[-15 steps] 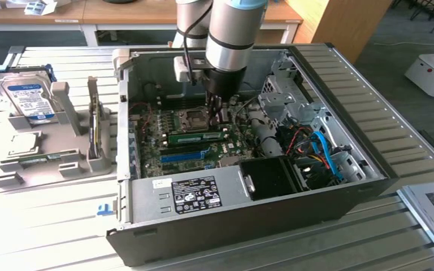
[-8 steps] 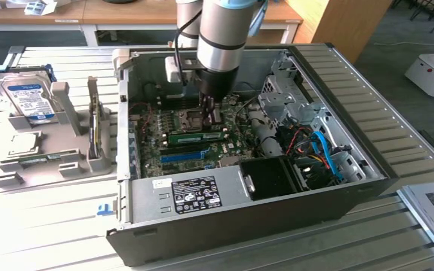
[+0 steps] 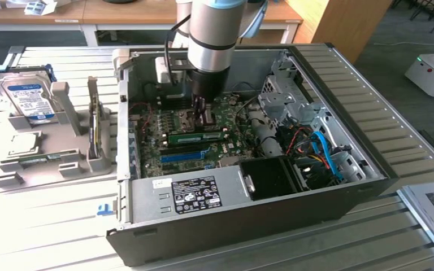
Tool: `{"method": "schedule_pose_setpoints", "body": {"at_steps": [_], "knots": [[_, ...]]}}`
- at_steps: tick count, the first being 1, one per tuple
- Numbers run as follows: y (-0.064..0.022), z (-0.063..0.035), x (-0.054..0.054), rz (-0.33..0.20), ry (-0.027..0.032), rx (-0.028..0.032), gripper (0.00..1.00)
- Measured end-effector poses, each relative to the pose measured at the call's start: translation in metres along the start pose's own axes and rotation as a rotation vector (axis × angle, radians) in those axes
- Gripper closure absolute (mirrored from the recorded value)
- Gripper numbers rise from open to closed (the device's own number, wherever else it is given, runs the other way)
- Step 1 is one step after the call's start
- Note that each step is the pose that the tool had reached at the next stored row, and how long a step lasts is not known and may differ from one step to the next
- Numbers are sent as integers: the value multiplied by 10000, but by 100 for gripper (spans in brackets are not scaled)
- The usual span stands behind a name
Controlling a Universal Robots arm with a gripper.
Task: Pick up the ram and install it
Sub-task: 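Press down the ram until it locks into place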
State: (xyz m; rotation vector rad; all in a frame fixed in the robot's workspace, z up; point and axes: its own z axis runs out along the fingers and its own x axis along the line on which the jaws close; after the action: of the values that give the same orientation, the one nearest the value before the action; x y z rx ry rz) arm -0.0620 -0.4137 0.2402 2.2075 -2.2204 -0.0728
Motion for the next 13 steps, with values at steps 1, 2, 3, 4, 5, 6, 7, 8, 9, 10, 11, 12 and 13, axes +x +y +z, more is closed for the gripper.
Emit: {"method": "schedule_pose_setpoints", "body": {"at_steps": [1, 2, 3, 4, 5, 6, 7, 8, 9, 10, 11, 12, 13], "knots": [[21, 1, 0, -1, 0, 1, 90], [41, 2, 0, 0, 0, 0, 90], [60, 3, 0, 0, -1, 1, 90], [80, 4, 0, 0, -1, 1, 90], [99, 5, 0, 1, 0, 1, 90], [117, 6, 1, 0, -1, 1, 90], [137, 6, 1, 0, 0, 0, 90], [156, 7, 1, -1, 0, 0, 90], [174, 8, 1, 0, -1, 1, 90], [192, 9, 1, 0, -1, 1, 90], [209, 10, 1, 0, -1, 1, 90], [226, 10, 1, 0, -1, 1, 90], [242, 11, 1, 1, -1, 1, 90]]}}
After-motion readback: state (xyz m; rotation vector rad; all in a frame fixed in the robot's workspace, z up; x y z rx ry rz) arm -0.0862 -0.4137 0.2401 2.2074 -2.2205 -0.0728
